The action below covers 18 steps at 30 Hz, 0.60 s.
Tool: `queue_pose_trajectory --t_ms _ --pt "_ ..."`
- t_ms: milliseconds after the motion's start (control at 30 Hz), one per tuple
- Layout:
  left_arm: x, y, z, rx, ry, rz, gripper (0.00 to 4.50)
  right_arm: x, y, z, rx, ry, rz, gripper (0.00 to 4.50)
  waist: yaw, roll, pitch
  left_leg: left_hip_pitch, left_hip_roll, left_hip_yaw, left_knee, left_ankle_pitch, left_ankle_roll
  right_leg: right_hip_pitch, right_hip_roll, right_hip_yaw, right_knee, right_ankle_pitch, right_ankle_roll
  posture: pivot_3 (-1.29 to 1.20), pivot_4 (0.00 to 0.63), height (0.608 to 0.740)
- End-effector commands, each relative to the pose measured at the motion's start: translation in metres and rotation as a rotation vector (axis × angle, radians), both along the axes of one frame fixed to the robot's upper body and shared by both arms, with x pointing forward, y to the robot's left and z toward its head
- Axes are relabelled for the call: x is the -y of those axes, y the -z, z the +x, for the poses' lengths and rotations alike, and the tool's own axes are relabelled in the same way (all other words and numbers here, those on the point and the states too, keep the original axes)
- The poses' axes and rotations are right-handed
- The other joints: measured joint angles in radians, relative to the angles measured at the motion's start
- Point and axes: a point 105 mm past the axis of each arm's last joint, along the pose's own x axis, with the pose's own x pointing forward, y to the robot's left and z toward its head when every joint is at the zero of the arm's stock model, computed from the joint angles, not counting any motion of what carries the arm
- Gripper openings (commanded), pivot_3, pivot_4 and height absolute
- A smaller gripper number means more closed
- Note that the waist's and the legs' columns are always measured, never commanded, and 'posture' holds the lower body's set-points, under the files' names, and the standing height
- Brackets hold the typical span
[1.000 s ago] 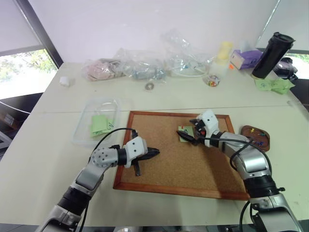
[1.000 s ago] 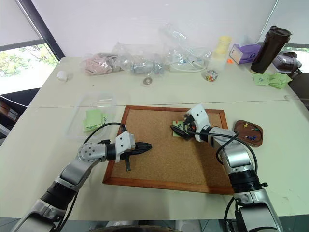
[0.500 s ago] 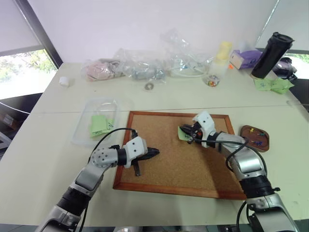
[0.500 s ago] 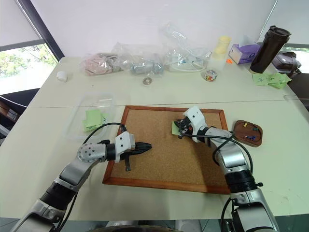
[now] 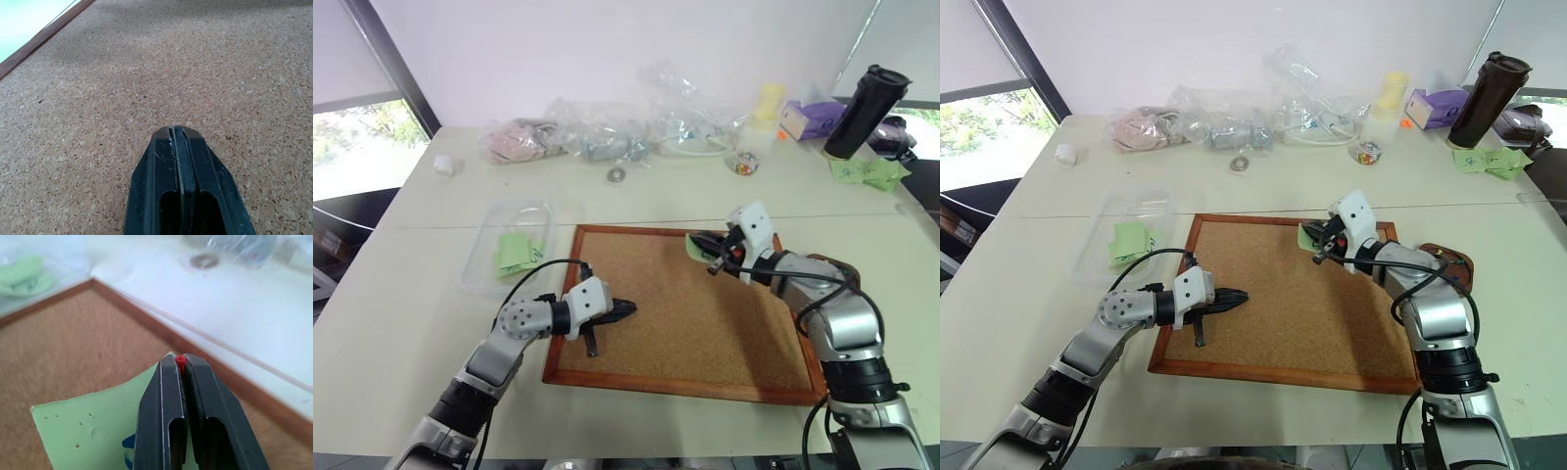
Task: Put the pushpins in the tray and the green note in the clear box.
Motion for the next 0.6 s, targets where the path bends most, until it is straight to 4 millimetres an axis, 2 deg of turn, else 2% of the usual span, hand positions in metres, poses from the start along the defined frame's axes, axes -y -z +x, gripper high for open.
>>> queue_pose_trajectory --t_ms 33,100,167,200,267,333,433,600 --pt "-0.009 0.042 -0.01 -0.152 -0.032 0.102 0.0 -0.008 -0.025 -0.015 0.058 -0.071 -0.002 0.09 0.0 0.0 0.0 0.0 0.0 0.0 0.0 0.0 0.0 0.0 0.0 0.0 0.0 0.0 0.0 0.0 0.15 0.74" --pt "-0.009 0.033 -0.004 -0.167 -0.062 0.051 0.0 -0.012 -0.026 -0.023 0.053 -0.099 -0.014 0.09 0.003 -0.001 0.0 0.0 0.0 0.0 0.0 0.0 0.0 0.0 0.0 0.0 0.0 0.0 0.0 0.0 0.15 0.74" --pt "-0.008 0.009 0.007 -0.195 -0.105 -0.054 0.0 -0.014 -0.026 -0.03 0.047 -0.121 -0.03 0.09 0.002 -0.002 0.001 0.0 0.0 0.0 0.0 0.0 0.0 0.0 0.0 0.0 0.0 0.0 0.0 0.0 0.15 0.74" --pt "-0.007 -0.015 0.015 -0.214 -0.117 -0.145 0.0 -0.017 -0.026 -0.034 0.046 -0.138 -0.037 0.09 0.001 -0.003 0.002 -0.001 0.0 0.0 0.0 0.0 0.0 0.0 0.0 0.0 0.0 0.0 0.0 0.0 0.15 0.74" --pt "-0.005 -0.051 0.022 -0.251 -0.109 -0.275 0.0 -0.021 -0.027 -0.038 0.045 -0.158 -0.045 0.09 0.0 -0.008 0.008 -0.002 0.0 0.0 0.0 0.0 0.0 -0.001 0.0 0.0 0.0 0.0 0.0 0.0 0.15 0.74" --pt "-0.003 -0.073 0.027 -0.285 -0.098 -0.354 0.0 -0.024 -0.027 -0.039 0.047 -0.165 -0.049 0.09 -0.003 -0.015 0.014 -0.004 0.0 0.0 0.0 0.0 0.0 -0.005 0.0 0.0 0.003 0.0 0.0 0.0 0.15 0.74" --pt "0.015 -0.095 0.027 -0.33 -0.003 -0.386 0.99 -0.034 -0.027 -0.04 0.064 -0.183 -0.05 0.0 -0.003 -0.017 0.016 -0.006 0.0 0.0 0.001 0.001 -0.002 -0.009 0.001 0.0 0.005 0.0 0.0 0.0 0.15 0.74" --pt "0.033 -0.096 0.02 -0.417 0.063 -0.403 3.4 -0.04 -0.027 -0.039 0.082 -0.189 -0.069 0.0 -0.012 -0.017 0.016 -0.015 0.0 0.0 0.001 0.001 -0.002 -0.019 0.0 -0.002 0.006 0.0 0.0 0.0 0.15 0.74"
